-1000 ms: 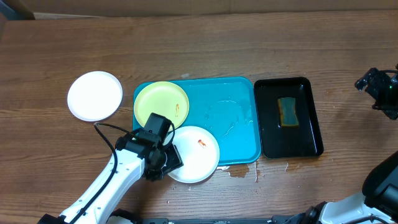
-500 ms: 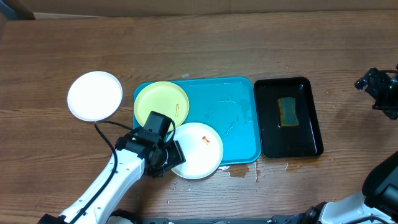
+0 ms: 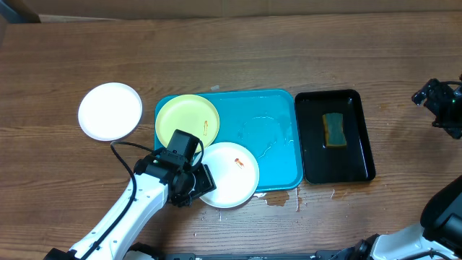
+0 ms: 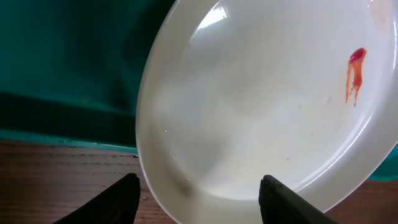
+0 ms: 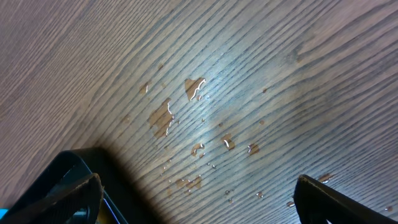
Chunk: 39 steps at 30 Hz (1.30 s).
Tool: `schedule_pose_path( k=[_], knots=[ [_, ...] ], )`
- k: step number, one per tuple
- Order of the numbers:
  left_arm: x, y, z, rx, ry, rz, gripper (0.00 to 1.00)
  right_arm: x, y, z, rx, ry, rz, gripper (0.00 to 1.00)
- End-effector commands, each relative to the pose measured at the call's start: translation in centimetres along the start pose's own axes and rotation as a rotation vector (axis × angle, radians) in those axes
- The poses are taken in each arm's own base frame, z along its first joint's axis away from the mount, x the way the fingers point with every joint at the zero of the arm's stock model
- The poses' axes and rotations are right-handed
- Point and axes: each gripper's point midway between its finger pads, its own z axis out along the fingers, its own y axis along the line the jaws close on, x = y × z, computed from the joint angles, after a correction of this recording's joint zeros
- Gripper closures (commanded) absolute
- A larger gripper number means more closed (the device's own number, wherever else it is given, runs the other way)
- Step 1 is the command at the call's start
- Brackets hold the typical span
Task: Clean dirty plates on tray and stack at the side
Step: 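Slide the gripped white plate rightward across the blue tray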
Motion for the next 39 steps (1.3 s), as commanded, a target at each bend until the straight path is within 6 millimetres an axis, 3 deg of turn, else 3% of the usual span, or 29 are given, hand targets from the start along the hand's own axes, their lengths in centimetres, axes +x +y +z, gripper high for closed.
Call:
schedule_pose_path(
  k=[1, 11, 18, 22, 26, 30, 34, 39],
  knots=[
    [0.4, -0.1, 0.2, 0.003, 0.017, -0.023, 0.37, -0.6, 0.1, -0.5, -0.003, -0.022, 0.001, 0.00],
    [0.5, 0.0, 0.3, 0.000, 0.022, -0.041, 0.38, -0.6, 0.1, -0.5, -0.003, -0.022, 0.001, 0.00],
    [0.0, -0.2, 1.5, -0.010, 0.033, -0.043, 0.43, -0.6, 0.1, -0.5, -0.003, -0.022, 0.001, 0.00],
    [-0.5, -1.9, 2.0, 0.065, 0.040, -0.014, 0.48, -0.6, 0.1, -0.5, -0.003, -0.022, 0.001, 0.00],
    [-1.2, -4.3, 1.6, 0.171, 0.025, 0.066, 0.47, -0.6, 0.1, -0.5, -0.003, -0.022, 0.001, 0.00],
    [-3.5, -5.7, 1.3, 0.206, -0.091, 0.168, 0.44, -0.6, 0.1, -0.5, -0.003, -0.022, 0.001, 0.00],
    [-5.8, -6.4, 1.6, 0.202, -0.190, 0.197, 0.43, -0.6, 0.1, -0.5, -0.003, -0.022, 0.001, 0.00],
    [-6.0, -6.6, 2.4, 0.197, -0.170, 0.198, 0.39, -0.6, 0.1, -0.5, -0.003, -0.022, 0.001, 0.00]
  ],
)
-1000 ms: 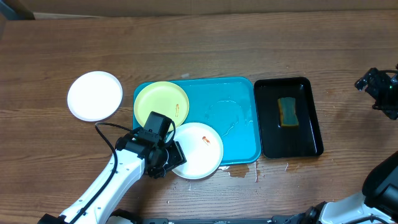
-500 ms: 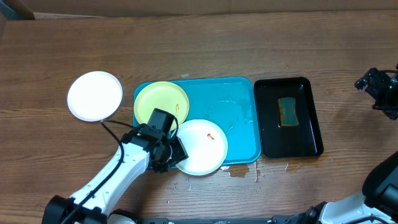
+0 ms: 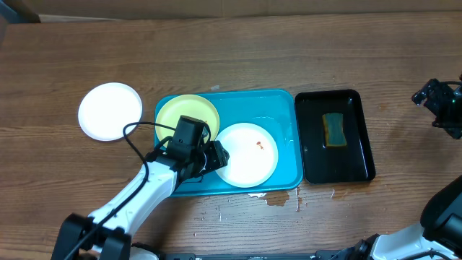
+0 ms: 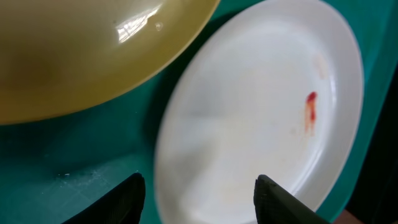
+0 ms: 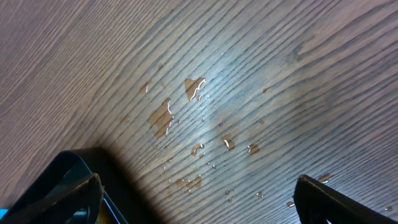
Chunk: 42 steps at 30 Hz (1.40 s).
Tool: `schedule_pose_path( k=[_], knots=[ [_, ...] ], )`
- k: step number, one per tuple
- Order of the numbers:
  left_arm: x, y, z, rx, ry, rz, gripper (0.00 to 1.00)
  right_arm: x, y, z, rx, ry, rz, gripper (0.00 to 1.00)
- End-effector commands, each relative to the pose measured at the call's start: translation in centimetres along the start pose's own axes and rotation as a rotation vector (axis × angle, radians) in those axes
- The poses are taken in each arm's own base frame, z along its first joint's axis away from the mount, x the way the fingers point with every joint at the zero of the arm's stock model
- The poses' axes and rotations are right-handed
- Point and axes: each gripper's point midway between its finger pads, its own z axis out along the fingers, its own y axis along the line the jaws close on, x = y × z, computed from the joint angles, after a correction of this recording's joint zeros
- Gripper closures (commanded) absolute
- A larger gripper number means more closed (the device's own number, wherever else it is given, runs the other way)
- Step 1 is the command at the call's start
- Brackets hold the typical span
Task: Clean dirty plates on tray and stack at the side
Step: 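Slide the gripped white plate rightward across the blue tray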
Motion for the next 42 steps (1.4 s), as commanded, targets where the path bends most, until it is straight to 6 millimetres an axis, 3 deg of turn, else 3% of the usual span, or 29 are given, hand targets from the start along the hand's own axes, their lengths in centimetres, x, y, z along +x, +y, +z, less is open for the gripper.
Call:
schedule_pose_path(
  k=[1, 7, 10, 14, 21, 27, 32, 37, 42],
  knots=[
    [-0.2, 0.2, 0.0, -0.044, 0.020, 0.037, 0.37, -0.6, 0.1, -0.5, -0.003, -0.022, 0.001, 0.00],
    [-1.8, -1.5, -4.0, -0.140, 0.039, 0.062, 0.34, -0.6, 0.1, -0.5, -0.003, -0.022, 0.001, 0.00],
    [-1.9, -2.0, -4.9, -0.179, 0.034, 0.077, 0.41, -0.6, 0.1, -0.5, -0.003, -0.022, 0.001, 0.00],
    [-1.5, -0.9, -3.7, -0.263, 0.022, 0.111, 0.43, -0.6, 0.1, -0.5, -0.003, -0.022, 0.001, 0.00],
    [0.4, 0.8, 0.2, -0.357, 0.113, 0.125, 0.39, -0.6, 0.1, -0.5, -0.003, -0.022, 0.001, 0.00],
    [1.1, 1.9, 1.8, -0.392, 0.160, 0.113, 0.49, -0.6, 0.1, -0.5, -0.003, -0.022, 0.001, 0.00],
    [0.8, 1.5, 2.0, -0.376, 0.147, 0.115, 0.71, -0.6, 0.1, -0.5, -0.003, -0.022, 0.001, 0.00],
    [0.2, 1.0, 2.2, -0.356, 0.124, 0.135, 0.68, -0.6, 0.1, -0.5, -0.003, -0.022, 0.001, 0.00],
    [-0.4, 0.5, 2.5, -0.334, 0.100, 0.139, 0.82, -0.6, 0.1, -0.5, -0.003, -0.022, 0.001, 0.00]
  ],
)
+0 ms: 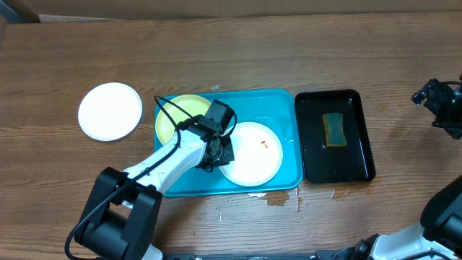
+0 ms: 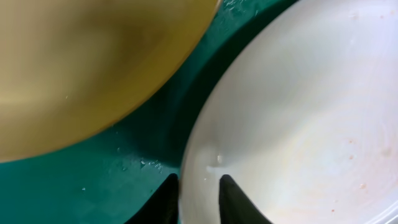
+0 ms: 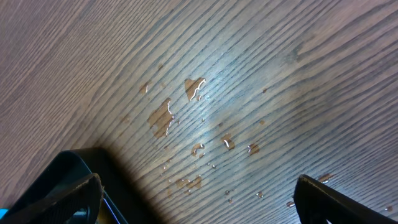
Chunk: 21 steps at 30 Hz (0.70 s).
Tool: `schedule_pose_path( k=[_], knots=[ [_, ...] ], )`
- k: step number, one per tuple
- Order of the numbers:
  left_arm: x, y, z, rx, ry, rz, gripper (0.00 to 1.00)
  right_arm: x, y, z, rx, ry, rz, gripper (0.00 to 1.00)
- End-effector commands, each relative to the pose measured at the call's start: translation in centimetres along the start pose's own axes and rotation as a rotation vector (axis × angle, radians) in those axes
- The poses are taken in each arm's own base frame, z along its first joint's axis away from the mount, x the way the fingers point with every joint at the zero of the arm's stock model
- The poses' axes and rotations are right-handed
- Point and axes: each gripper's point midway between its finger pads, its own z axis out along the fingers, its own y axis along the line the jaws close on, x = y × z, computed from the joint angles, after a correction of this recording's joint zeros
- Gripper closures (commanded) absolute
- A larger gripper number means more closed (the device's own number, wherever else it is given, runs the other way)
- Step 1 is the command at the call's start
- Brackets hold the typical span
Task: Clean dirty plates on tray and stack at the side
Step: 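Slide the gripped white plate rightward across the blue tray, then reach the right gripper into the black tray toward the green sponge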
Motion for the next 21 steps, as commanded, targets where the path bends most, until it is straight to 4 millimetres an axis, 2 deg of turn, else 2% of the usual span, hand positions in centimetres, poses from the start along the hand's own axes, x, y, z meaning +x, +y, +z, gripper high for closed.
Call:
schedule_pose_path(
  k=[1, 6, 10, 15, 20, 21],
  knots=[
    [-0.2, -0.1, 0.4, -0.002, -0.017, 0.018, 0.84, -0.6, 0.1, -0.5, -0.003, -0.022, 0.001, 0.00],
    [-0.2, -0.1, 0.4, -0.001, -0.019, 0.019, 0.78, -0.7, 0.1, -0.5, -0.004, -0.027, 0.000, 0.00],
    [0.2, -0.5, 0.4, 0.021, 0.005, 0.026, 0.72, -2.2, 0.5, -0.6, -0.016, -0.088, -0.014, 0.00],
    [0.7, -1.0, 0.3, 0.051, 0.030, 0.064, 0.71, -2.4, 1.0, -0.6, -0.046, -0.094, -0.020, 0.00],
    [0.8, -1.0, 0.3, 0.057, 0.037, 0.063, 0.68, 1.7, 3.6, -0.9, -0.208, 0.084, 0.017, 0.00],
    [0.9, -1.1, 0.3, 0.062, 0.040, 0.064, 0.67, 2.0, 4.1, -1.1, -0.236, 0.098, 0.016, 0.00]
  ],
)
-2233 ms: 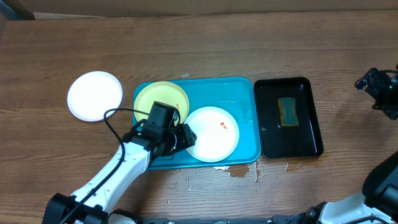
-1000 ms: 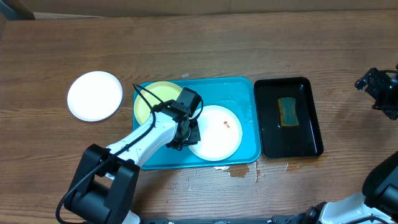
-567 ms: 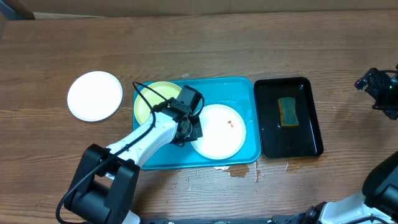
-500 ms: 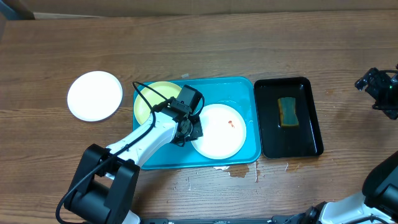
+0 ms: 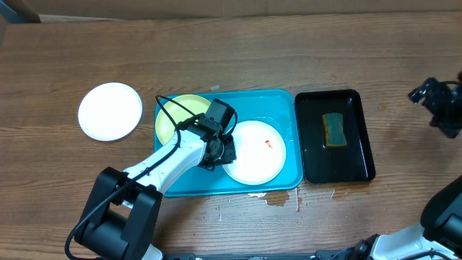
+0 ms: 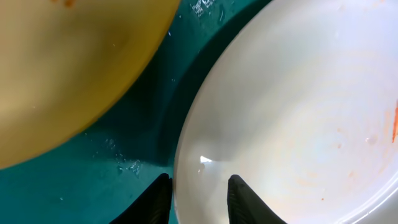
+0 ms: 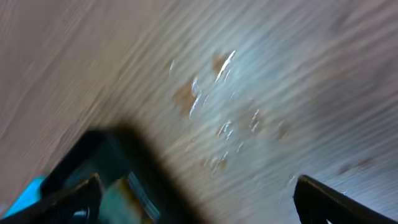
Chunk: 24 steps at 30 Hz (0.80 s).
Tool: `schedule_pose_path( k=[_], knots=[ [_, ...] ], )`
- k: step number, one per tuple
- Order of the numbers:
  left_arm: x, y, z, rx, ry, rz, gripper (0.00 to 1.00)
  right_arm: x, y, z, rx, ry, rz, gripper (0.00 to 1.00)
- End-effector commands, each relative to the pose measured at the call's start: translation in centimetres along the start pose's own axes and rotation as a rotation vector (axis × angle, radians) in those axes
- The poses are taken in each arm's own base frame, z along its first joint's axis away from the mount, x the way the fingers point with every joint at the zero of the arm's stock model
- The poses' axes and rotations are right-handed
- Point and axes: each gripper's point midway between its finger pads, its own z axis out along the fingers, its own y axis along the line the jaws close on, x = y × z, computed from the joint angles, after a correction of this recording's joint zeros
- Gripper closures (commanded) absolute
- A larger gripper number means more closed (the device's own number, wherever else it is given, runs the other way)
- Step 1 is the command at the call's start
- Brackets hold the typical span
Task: Clean dirty plates on tray and stack at the side
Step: 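Reach the right gripper into the black tray toward the green sponge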
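A white plate (image 5: 254, 152) with a red smear (image 5: 268, 144) lies in the teal tray (image 5: 283, 108), right of a yellow plate (image 5: 179, 118). My left gripper (image 5: 216, 153) is low at the white plate's left rim. In the left wrist view the left gripper (image 6: 199, 199) is open a little, with one finger on the tray side and one over the white plate (image 6: 298, 112), and the yellow plate (image 6: 62, 68) at upper left. My right gripper (image 5: 435, 99) hangs open at the far right, with nothing between its fingers (image 7: 320, 193).
A clean white plate (image 5: 110, 110) lies on the wooden table left of the tray. A black tray (image 5: 361, 144) with a sponge (image 5: 333, 128) stands right of the teal tray. Water drops wet the wood (image 5: 278, 198) at the tray's front edge.
The left fingers stand a little wider apart over the white plate's rim, and the plate lies slightly further right. The right wrist view has shifted and blurred, and now takes in the black tray.
The white plate first hung over the tray's front edge with my left gripper open at its rim. Then it lay fully inside the tray. Later the fingers had closed in on its left rim, and now they have widened. The right arm stayed still until now.
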Motion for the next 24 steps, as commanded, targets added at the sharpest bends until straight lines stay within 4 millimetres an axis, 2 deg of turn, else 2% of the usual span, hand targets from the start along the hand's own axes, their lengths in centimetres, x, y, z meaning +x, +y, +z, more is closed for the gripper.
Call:
schedule_pose_path(
  k=[1, 3, 4, 5, 6, 11, 14, 19, 24],
  knots=[
    [0.9, -0.3, 0.4, 0.018, 0.036, 0.030, 0.67, 0.9, 2.9, -0.7, -0.163, 0.047, -0.001, 0.00],
    [1.1, -0.5, 0.4, 0.032, 0.048, 0.037, 0.69, 1.1, 3.9, -0.9, -0.220, 0.057, -0.001, 0.01],
    [1.2, -0.6, 0.4, 0.039, 0.055, 0.042, 0.71, 1.1, 4.8, -1.4, -0.267, 0.060, -0.003, 0.23],
    [1.3, -0.6, 0.4, 0.039, 0.055, 0.043, 0.71, 1.1, 5.3, -1.7, -0.281, 0.059, -0.003, 0.32],
    [1.3, -0.6, 0.4, 0.039, 0.055, 0.044, 0.71, 1.1, 5.6, -1.9, -0.288, 0.054, -0.011, 0.37],
    [1.3, -0.5, 0.4, 0.035, 0.060, 0.041, 0.71, 1.7, 7.5, -3.6, -0.223, -0.004, -0.133, 0.37],
    [1.5, -0.4, 0.7, 0.032, 0.069, 0.035, 0.68, 2.8, 8.7, -4.0, -0.159, -0.010, -0.193, 0.37],
    [1.7, -0.2, 1.3, 0.023, 0.091, 0.028, 0.67, 5.9, 10.7, -2.8, -0.072, 0.052, -0.298, 0.37],
    [1.7, -0.1, 1.4, 0.026, 0.101, 0.020, 0.66, 9.8, 11.7, -1.1, 0.008, 0.136, -0.398, 0.37]
  ],
)
